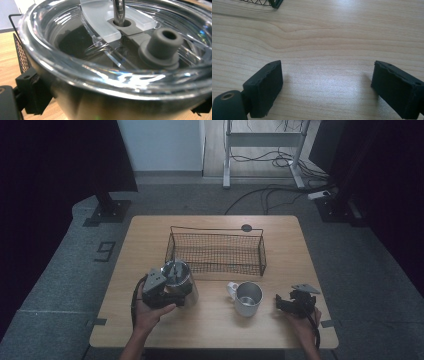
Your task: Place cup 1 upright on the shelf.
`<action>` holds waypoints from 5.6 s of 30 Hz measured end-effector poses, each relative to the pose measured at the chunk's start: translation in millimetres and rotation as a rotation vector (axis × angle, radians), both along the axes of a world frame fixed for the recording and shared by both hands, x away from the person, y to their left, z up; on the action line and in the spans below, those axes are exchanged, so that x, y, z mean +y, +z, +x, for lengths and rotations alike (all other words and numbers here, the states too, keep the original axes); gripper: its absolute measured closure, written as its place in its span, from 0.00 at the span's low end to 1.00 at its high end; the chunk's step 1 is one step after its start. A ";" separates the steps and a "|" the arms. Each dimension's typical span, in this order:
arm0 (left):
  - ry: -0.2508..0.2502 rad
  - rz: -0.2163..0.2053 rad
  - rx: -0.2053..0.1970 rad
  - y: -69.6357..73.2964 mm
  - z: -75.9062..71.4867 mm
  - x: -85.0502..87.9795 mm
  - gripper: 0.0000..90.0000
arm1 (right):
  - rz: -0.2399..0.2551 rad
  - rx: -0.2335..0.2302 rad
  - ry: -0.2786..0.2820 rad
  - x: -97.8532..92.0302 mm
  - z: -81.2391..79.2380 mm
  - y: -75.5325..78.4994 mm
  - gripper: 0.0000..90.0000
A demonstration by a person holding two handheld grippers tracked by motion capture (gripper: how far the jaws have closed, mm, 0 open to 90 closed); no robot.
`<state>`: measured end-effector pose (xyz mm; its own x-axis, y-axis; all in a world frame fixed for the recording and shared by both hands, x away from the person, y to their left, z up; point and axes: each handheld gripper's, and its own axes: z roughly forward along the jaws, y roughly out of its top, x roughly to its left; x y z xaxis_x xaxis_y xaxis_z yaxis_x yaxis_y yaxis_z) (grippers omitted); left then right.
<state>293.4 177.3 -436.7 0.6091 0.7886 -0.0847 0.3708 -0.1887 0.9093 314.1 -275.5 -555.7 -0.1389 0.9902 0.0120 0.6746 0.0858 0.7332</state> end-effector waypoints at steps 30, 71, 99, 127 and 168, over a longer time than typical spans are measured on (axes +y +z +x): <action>0.006 0.013 0.003 18.3 19.9 -6.0 0.05 | 0.001 -0.001 -0.004 0.0 -0.1 0.1 0.11; 0.018 0.045 -0.034 41.0 40.8 -9.1 0.05 | 0.001 -0.003 -0.003 0.0 -0.1 0.0 0.12; 0.024 0.043 -0.047 51.1 61.4 -15.1 0.05 | 0.002 -0.003 -0.003 0.0 -0.2 0.1 0.12; 0.019 0.051 -0.057 59.8 88.9 -25.3 0.05 | 0.001 -0.003 -0.002 -0.1 -0.3 0.1 0.13; 0.055 0.061 -0.041 69.0 123.1 -35.3 0.05 | 0.000 -0.005 -0.002 -0.1 -0.1 -0.1 0.13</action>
